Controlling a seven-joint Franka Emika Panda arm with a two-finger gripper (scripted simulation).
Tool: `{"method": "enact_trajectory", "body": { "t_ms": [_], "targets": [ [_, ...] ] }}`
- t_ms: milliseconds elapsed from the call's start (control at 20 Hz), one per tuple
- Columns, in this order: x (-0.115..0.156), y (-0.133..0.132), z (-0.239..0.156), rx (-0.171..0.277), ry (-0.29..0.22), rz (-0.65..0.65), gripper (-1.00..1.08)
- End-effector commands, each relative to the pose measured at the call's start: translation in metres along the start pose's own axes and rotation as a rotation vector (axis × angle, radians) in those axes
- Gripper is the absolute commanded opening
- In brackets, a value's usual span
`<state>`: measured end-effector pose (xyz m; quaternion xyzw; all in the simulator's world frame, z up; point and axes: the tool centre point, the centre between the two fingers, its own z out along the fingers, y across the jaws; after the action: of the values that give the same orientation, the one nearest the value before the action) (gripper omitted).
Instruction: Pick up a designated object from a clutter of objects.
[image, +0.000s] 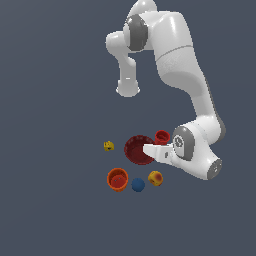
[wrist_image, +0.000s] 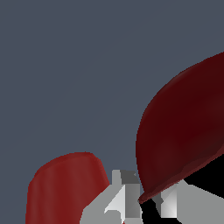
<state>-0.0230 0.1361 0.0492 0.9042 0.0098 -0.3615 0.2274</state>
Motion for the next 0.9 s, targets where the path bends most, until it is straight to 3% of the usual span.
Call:
{"method": "enact_trajectory", "body": {
  "t_ms": [0, 450, 850],
  "targets": [
    [0.0, 0.0, 0.002, -0.001, -0.003, 0.0, -1.0],
    [-0.008, 0.006, -0.002, 0.0, 0.0, 0.0, -1.0],
    [-0.038, 0.03, -0.011, 0.0, 0.0, 0.0, -1.0]
  ]
}}
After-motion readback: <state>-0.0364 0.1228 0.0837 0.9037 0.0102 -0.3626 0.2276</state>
